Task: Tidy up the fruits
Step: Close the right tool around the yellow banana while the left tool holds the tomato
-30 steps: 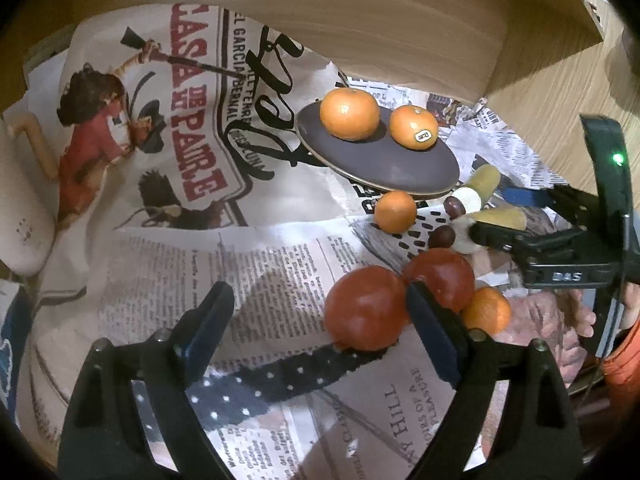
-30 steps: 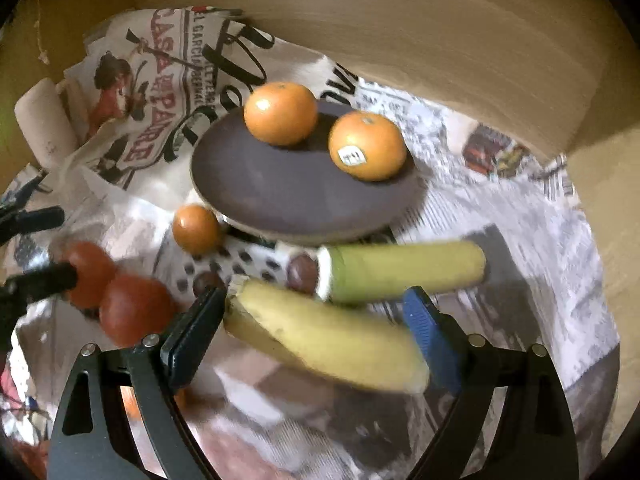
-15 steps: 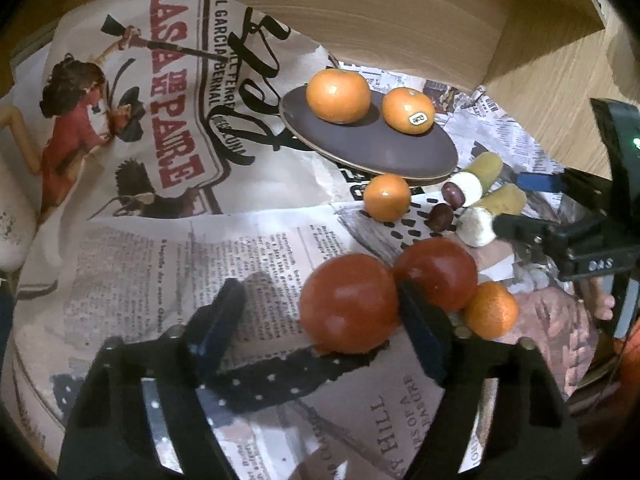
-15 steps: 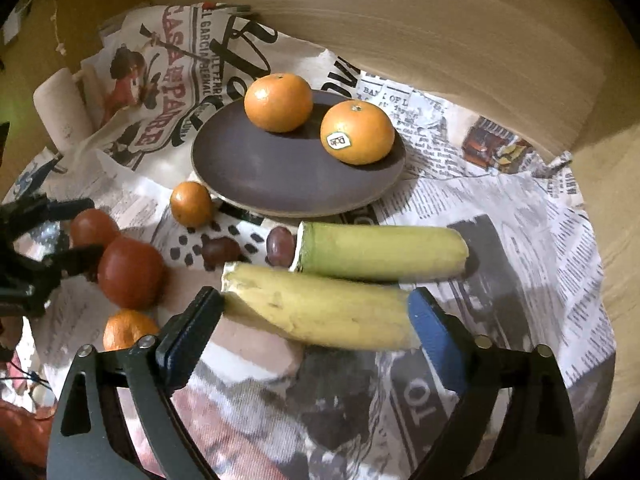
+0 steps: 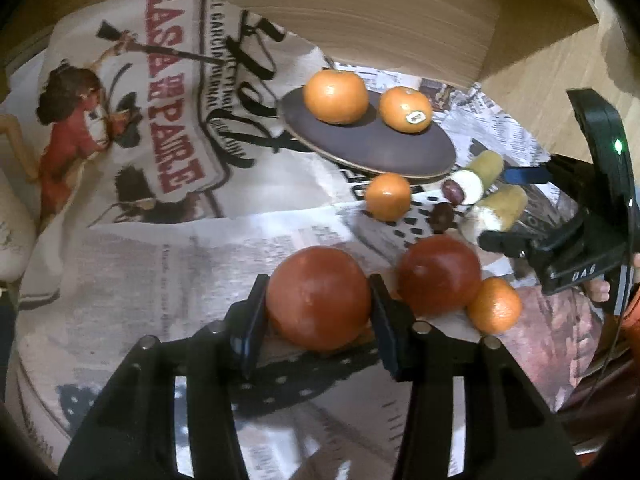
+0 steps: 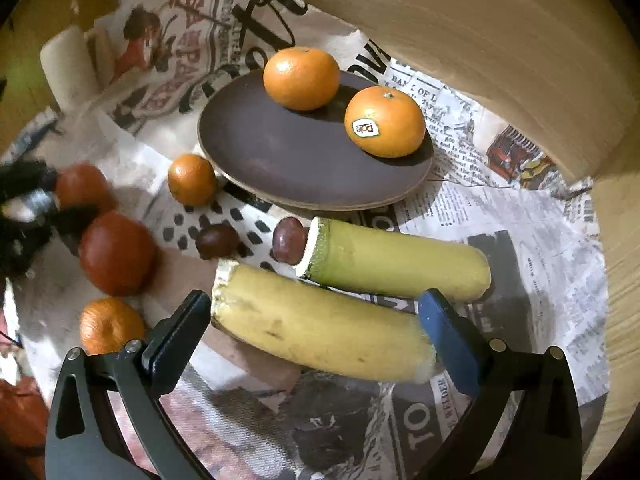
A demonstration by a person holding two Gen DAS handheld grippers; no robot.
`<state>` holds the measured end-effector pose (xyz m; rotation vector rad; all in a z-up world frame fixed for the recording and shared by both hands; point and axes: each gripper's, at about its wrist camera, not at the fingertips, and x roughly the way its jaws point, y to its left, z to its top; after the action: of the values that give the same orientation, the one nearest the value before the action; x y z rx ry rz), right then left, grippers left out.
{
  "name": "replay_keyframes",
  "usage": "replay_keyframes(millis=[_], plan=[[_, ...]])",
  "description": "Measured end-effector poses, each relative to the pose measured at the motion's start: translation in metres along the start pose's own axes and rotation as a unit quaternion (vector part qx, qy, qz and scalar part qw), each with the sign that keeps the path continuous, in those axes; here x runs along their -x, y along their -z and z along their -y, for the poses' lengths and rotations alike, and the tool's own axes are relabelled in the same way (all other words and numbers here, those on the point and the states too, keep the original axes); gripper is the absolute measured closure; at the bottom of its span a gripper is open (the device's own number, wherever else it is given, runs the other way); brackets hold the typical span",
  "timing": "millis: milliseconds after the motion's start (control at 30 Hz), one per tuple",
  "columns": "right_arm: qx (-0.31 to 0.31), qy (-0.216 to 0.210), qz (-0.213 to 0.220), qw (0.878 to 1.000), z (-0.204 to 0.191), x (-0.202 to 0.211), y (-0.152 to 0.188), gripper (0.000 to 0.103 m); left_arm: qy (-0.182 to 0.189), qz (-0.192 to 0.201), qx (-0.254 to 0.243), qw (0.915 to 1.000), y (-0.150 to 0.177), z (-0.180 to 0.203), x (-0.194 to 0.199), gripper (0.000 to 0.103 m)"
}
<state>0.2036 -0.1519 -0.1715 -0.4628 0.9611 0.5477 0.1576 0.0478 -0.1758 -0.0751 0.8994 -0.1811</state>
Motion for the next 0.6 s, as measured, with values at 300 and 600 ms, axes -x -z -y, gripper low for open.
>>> replay_keyframes(millis=[300, 600], plan=[[-0.004, 0.033, -0.024, 0.999, -0.005, 0.009, 0.005, 0.001, 0.013, -0.007, 0.003, 0.9999, 0.0, -0.018, 0.005, 0.055], [-0.008, 0.011, -0.024, 1.0, -0.006, 0.035, 0.003, 0.005, 0.032, 0.014, 0.01, 0.9994, 0.006, -0.02, 0.017, 0.036]])
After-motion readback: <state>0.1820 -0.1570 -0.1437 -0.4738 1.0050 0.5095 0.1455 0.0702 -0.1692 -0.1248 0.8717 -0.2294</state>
